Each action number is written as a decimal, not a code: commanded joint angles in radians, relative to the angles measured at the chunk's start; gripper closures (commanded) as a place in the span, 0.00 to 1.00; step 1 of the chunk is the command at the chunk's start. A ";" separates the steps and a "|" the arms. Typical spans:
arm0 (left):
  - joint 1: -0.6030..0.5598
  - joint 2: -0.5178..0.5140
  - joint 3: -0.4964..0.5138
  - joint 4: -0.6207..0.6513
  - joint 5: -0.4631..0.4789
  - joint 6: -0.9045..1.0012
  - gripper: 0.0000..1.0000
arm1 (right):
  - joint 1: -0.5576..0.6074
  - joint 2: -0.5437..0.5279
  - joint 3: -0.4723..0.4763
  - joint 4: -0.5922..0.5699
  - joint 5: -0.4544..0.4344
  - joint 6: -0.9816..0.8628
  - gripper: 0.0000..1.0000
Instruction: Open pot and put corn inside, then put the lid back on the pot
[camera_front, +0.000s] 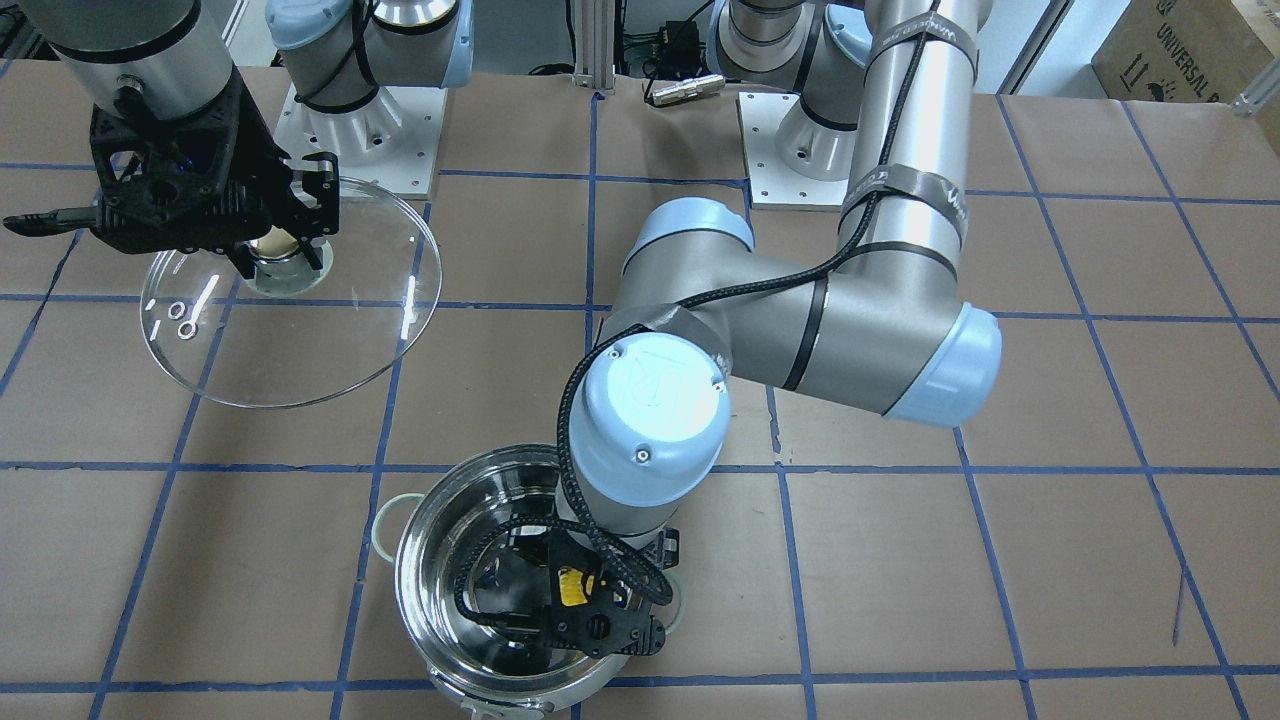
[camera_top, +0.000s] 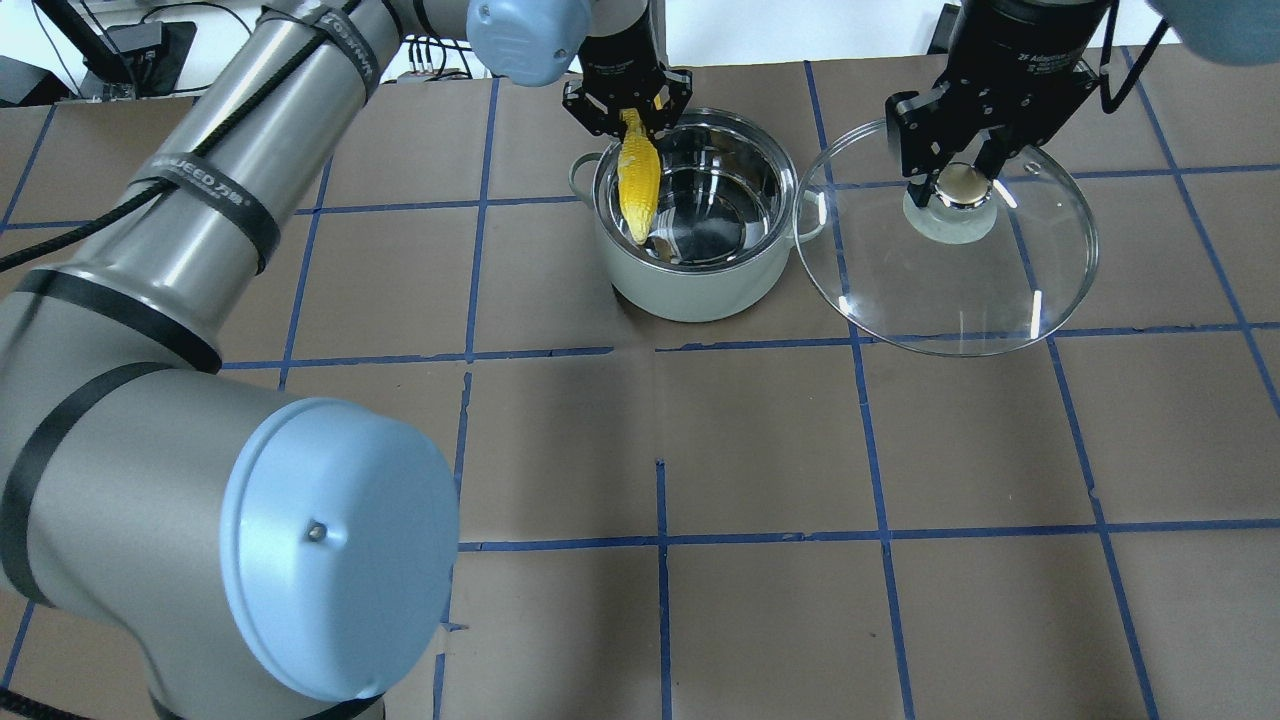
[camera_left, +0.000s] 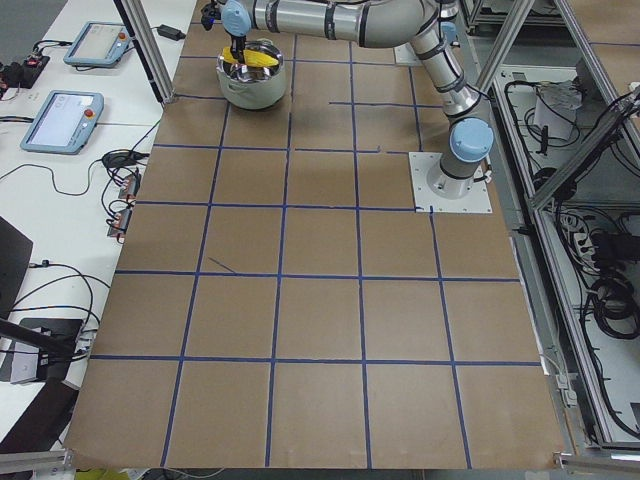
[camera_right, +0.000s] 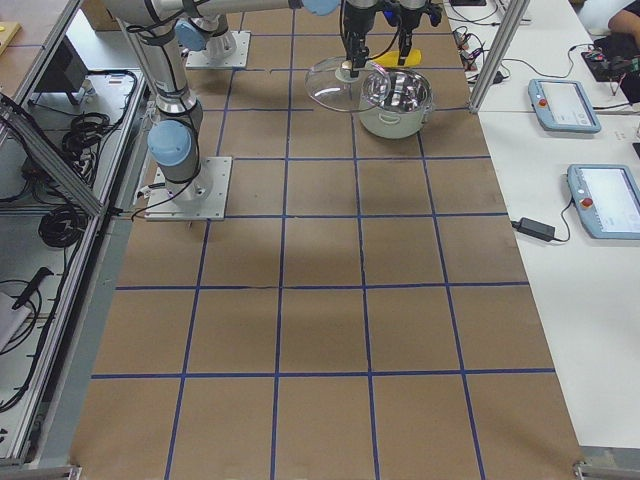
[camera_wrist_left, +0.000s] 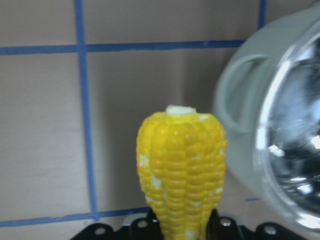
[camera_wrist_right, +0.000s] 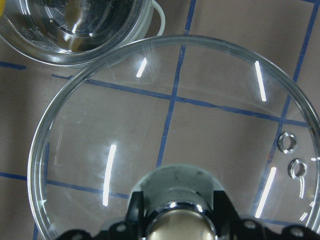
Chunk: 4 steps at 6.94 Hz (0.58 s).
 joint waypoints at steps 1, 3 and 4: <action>-0.015 -0.044 0.007 0.060 0.002 -0.012 0.72 | 0.000 0.000 0.000 0.001 0.000 0.008 0.89; -0.018 -0.058 0.008 0.060 0.000 -0.010 0.00 | 0.000 0.000 0.003 0.001 0.000 0.011 0.89; -0.015 -0.052 0.008 0.058 0.003 -0.004 0.00 | 0.000 0.000 0.003 0.001 0.001 0.010 0.89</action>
